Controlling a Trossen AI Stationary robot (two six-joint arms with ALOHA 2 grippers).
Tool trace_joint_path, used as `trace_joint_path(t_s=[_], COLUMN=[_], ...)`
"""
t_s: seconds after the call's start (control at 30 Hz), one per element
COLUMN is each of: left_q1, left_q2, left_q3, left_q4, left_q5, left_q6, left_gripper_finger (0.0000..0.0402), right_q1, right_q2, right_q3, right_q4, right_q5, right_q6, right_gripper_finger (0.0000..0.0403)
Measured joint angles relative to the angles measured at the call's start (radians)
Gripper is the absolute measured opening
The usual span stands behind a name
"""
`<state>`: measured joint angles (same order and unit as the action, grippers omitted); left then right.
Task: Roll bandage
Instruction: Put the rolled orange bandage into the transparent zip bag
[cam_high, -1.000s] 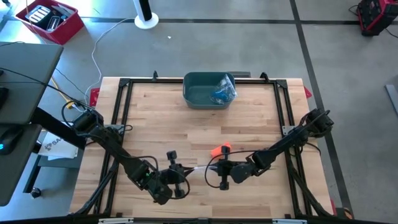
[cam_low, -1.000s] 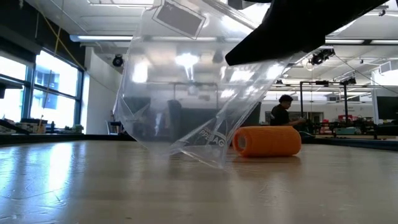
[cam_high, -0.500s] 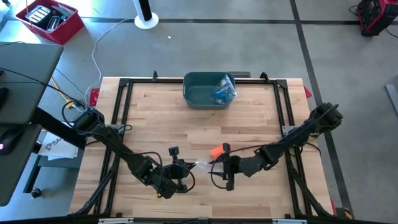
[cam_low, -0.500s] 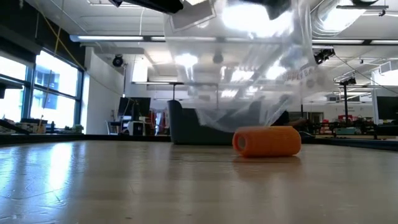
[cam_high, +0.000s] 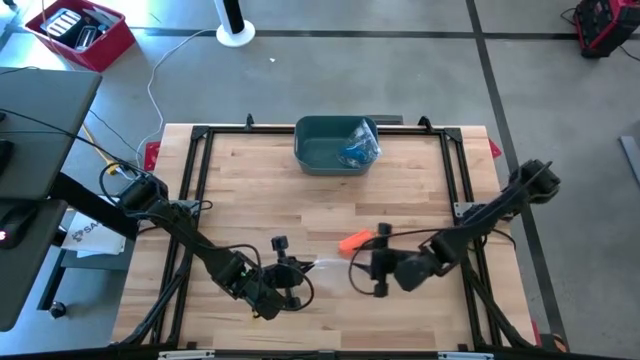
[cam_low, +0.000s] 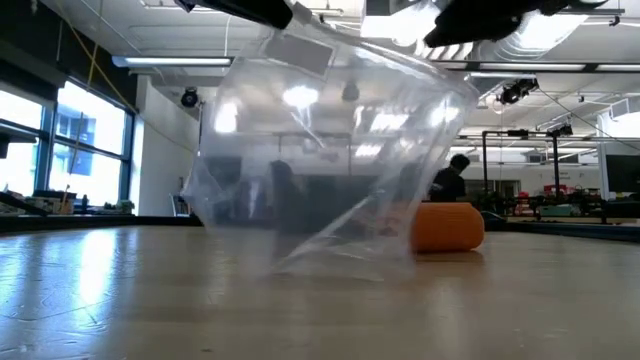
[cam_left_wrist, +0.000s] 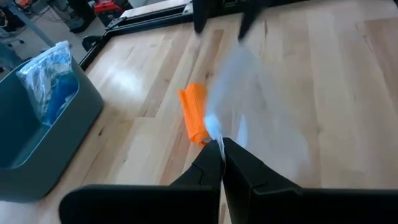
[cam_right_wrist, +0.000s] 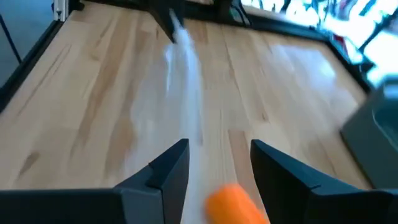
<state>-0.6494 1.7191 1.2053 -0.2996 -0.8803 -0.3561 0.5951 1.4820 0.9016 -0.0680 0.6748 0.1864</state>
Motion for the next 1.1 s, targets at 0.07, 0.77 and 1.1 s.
trace_joint_path(t_s=[0.07, 0.77, 1.1], left_q1=[0.0, 0.011, 0.005], left_q2=[0.009, 0.069, 0.069], left_q3=[0.001, 0.0, 0.0], left_q4=[-0.007, 0.128, 0.198], left_q5=[-0.001, 0.057, 0.048], left_q6=[-0.005, 0.164, 0.246], left_gripper_finger=[0.0, 0.0, 0.0], right_q1=[0.021, -0.055, -0.119], right_q2=[-0.047, 0.157, 0.174], right_q3=[0.0, 0.0, 0.0], right_q4=[-0.097, 0.519, 0.505], right_q5=[0.005, -0.212, -0.435], right_q6=[0.083, -0.253, -0.212], right_gripper_finger=[0.0165, 0.0138, 0.0057])
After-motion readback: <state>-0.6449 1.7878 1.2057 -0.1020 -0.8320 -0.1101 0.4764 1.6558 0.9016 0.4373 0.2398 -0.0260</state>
